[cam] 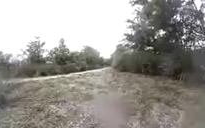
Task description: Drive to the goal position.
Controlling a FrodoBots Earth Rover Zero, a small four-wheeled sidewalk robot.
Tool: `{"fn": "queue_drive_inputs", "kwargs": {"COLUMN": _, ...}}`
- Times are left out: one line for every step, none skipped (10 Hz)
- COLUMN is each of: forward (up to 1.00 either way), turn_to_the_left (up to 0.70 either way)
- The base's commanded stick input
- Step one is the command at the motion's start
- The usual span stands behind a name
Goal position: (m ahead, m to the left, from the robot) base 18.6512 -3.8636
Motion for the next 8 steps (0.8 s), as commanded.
{"fn": "queue_drive_inputs", "kwargs": {"forward": 0.7, "turn_to_the_left": 0.0}}
{"fn": "queue_drive_inputs", "kwargs": {"forward": 0.7, "turn_to_the_left": 0.0}}
{"fn": "queue_drive_inputs", "kwargs": {"forward": 0.7, "turn_to_the_left": 0.0}}
{"fn": "queue_drive_inputs", "kwargs": {"forward": 0.7, "turn_to_the_left": 0.0}}
{"fn": "queue_drive_inputs", "kwargs": {"forward": 0.7, "turn_to_the_left": 0.0}}
{"fn": "queue_drive_inputs", "kwargs": {"forward": 0.7, "turn_to_the_left": 0.0}}
{"fn": "queue_drive_inputs", "kwargs": {"forward": 0.7, "turn_to_the_left": 0.0}}
{"fn": "queue_drive_inputs", "kwargs": {"forward": 0.7, "turn_to_the_left": 0.0}}
